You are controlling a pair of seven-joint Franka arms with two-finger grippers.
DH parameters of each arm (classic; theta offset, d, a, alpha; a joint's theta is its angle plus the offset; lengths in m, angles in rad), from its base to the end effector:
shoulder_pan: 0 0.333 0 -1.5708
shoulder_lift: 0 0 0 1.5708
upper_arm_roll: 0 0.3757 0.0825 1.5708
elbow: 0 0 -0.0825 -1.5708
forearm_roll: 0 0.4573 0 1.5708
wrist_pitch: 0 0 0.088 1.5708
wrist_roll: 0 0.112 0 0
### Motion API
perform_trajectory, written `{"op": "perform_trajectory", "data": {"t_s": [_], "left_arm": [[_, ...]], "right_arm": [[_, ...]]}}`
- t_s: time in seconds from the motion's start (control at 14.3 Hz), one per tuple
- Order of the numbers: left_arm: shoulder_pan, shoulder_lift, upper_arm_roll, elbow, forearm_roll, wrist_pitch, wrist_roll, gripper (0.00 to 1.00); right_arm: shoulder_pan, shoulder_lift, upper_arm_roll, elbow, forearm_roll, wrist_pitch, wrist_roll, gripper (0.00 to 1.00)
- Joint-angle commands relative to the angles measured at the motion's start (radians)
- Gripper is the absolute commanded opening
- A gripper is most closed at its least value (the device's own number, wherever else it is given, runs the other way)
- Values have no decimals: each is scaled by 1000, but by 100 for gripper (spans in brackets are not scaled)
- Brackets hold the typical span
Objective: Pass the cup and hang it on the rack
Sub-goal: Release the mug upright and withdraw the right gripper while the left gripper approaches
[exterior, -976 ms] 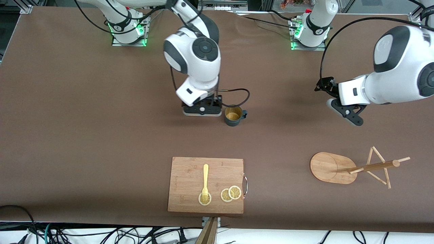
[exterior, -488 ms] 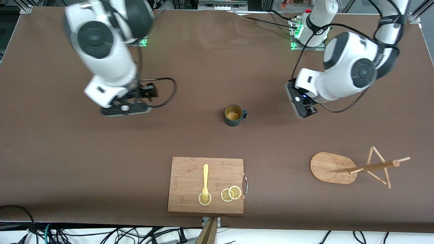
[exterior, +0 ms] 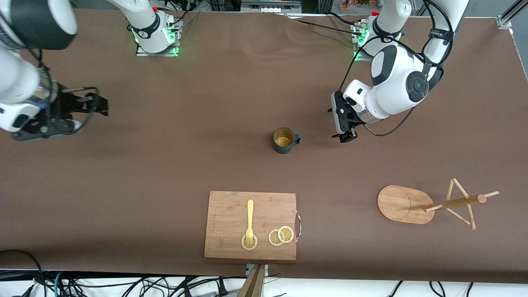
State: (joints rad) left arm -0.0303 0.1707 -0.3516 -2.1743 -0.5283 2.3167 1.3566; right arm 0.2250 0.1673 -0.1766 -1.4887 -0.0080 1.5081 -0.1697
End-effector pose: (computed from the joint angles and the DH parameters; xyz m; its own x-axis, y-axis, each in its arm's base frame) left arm 0.5691 -0.2383 0.3233 0.2254 -0.8962 0.3822 -0.9682 -0.1624 0.1903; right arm 0.6752 0.0415 0.6109 0.9655 0.2134 -0.1490 0.2176 -0.9760 0.0122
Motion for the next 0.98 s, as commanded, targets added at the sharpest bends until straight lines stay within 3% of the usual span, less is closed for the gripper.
{"op": "perform_trajectory", "data": {"t_s": [0.0,0.07,0.28,0.56,0.77,0.91], "left_arm": [[7,-46,0,-110,-175,108,180,100],[3,-39,-1,-131,-259,143,250,100],[-5,15,-7,-142,-496,190,438,100],[-46,116,-7,-151,-888,271,726,100],[-63,196,-7,-144,-1166,271,1006,100],[-71,230,-7,-141,-1266,271,1120,100]], "right_arm": [[-189,-101,170,-74,-16,1,-37,100],[-238,-130,225,-112,-58,3,-27,100],[-263,-257,233,-334,-69,154,-14,100],[-291,-239,206,-314,-46,161,-4,100],[-291,-212,157,-286,78,141,-4,100],[-286,-198,161,-257,33,129,-4,100]]}}
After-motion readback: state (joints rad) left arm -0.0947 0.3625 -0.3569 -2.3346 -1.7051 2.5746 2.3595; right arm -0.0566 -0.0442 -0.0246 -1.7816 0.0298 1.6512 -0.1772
